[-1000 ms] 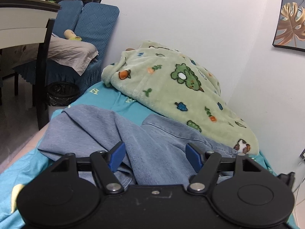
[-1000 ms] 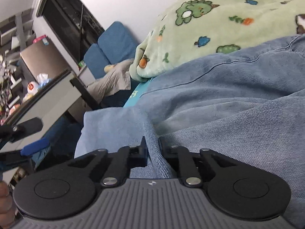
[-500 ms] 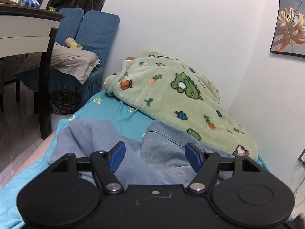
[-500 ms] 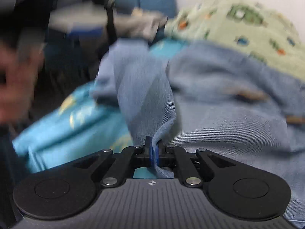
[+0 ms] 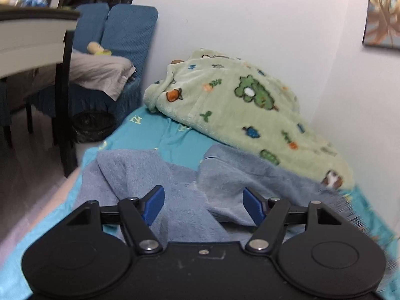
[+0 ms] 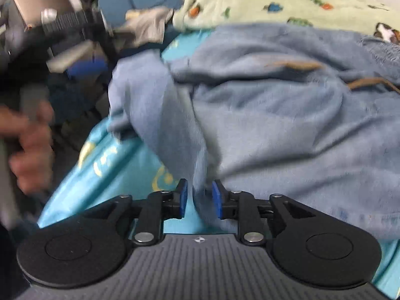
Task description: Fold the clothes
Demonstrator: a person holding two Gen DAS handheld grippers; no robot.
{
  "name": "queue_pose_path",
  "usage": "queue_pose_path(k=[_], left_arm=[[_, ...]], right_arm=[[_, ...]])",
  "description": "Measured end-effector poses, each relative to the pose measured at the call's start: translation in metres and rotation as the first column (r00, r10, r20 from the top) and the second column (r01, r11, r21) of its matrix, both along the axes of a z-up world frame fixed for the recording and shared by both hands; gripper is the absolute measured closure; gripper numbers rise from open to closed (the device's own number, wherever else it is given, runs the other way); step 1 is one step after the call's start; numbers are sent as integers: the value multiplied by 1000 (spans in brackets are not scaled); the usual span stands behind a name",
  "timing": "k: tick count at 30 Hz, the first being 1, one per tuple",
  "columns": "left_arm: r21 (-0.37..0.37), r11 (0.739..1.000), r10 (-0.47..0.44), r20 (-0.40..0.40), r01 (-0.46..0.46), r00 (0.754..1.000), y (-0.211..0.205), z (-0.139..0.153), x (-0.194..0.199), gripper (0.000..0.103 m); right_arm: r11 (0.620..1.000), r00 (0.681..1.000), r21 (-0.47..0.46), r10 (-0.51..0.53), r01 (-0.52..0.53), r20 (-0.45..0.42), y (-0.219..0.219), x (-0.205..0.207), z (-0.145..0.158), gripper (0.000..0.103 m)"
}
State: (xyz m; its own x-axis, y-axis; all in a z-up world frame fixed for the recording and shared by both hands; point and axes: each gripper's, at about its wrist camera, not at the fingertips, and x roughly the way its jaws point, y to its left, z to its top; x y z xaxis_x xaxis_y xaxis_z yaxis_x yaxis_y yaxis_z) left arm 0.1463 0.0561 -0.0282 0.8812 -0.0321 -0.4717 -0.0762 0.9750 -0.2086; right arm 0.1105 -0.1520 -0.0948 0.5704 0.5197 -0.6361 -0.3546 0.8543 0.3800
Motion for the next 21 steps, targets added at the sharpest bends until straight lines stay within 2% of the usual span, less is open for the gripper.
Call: queue_pose_path(k=[2,5,10,13,17,19,20,21], left_arm=[[25,999,42,-24,-41,999,-4,-10,8,37],[65,995,83,-47,-80,995,-6,-22,20,37],[173,978,128,-39,-119,991,-12,-27,45,37],[236,964,139,-59,-121,989,-17,-30,68,37],[360,926,166,-111,-116,980,-24,-42,102,37],[386,917,175,-172,-97,969,-20,-52,118,37],[381,920,177,-187,-95,966,-15,-54,121,43],[372,923,179,-196,-95,964,-10,-55,123,55]], right_arm=[[999,999,37,-37,36,23,-7,4,7,69],[998,996,41,-60,57,72,-12,11,16,58],[996,996,64,-63,58,68,-20,23,18,58],[993,997,98,-64,60,35,-26,30,16,58],[988,997,142,-69,65,22,-33,31,18,58],[986,997,153,-73,69,18,-35,32,18,57],[985,997,156,-74,72,13,-35,33,17,57],[985,997,158,-76,74,7,-36,34,16,57]])
